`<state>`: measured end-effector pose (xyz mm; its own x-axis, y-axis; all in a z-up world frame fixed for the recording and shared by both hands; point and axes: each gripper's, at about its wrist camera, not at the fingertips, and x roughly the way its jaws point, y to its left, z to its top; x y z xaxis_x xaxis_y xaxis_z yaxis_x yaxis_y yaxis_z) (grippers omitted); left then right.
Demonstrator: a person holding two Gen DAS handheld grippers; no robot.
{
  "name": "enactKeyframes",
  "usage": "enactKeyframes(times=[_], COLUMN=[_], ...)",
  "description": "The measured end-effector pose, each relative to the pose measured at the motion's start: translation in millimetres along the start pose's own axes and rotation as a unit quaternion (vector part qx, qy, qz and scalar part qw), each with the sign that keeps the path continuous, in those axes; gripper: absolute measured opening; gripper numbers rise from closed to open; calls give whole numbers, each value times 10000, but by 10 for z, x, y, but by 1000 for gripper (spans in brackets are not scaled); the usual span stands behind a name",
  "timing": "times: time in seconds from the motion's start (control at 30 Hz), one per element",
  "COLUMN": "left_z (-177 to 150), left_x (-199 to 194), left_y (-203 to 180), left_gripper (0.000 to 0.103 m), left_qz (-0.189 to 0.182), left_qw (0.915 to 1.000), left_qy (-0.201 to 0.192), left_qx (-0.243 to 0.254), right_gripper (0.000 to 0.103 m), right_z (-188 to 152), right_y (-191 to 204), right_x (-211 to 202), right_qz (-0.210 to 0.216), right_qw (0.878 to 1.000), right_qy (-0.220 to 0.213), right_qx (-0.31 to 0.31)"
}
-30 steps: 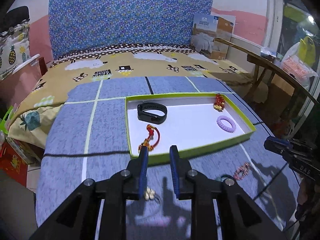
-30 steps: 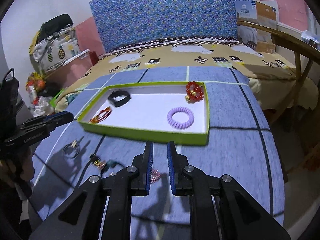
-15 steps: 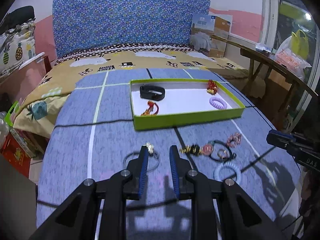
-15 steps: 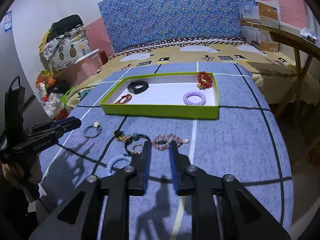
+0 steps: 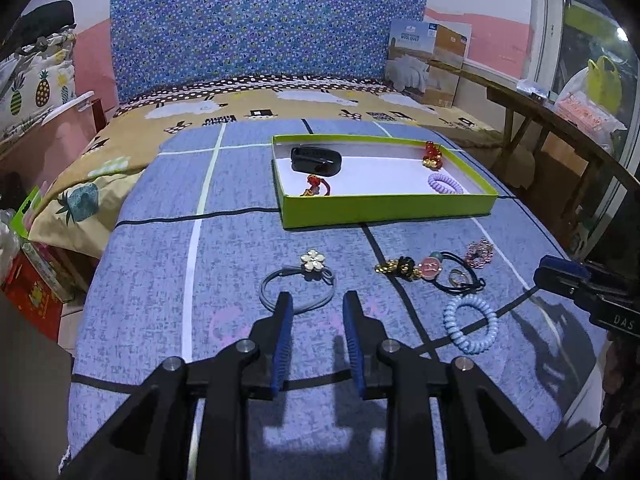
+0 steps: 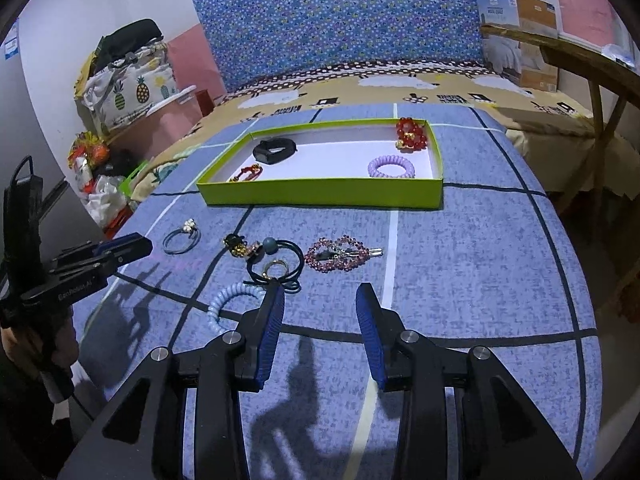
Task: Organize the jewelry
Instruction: 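Grasp the flower hair tie with the left tool while the right tool grasps the pink rhinestone clip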
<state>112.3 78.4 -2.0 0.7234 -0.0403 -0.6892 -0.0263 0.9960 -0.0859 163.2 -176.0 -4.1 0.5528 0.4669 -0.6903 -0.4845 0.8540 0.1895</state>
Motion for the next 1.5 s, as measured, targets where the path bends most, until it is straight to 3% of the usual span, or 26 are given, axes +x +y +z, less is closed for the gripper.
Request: enactKeyframes(times=[0.6,0.87,1.03,1.2,1.43,1.47,1.5], left_z=[152,163,166,171,165,161,159], left_x=[543,556,553,559,551,548,542], left_y=[189,177,151,143,154,152,149], left_gripper=[32,31,21,20,20,20,19], left_qz=[441,423,365,338,319,311,304], left_qw=[9969,9971,9972,9972,9973,9973,9973], left_qy=[642,624,624,627,627,627,627], left_qx=[55,121,197,210,204,205,208], right_gripper=[38,38,38,38,38,37,29], right_z=[185,390,439,375,276,262,244], right_y=[-152,-188,-174,-134,-95,-89,-80], right_x=[336,506,659,693,658,648,643], right_qz=[-188,18,215,447,485,466,432], right_qw=[9995,9959,9892,9812,9789,9793,9796], right_qy=[206,261,508,771,932,928,930], right_qx=[-139,-867,-1359,-1712,-1753,-1740,-1727])
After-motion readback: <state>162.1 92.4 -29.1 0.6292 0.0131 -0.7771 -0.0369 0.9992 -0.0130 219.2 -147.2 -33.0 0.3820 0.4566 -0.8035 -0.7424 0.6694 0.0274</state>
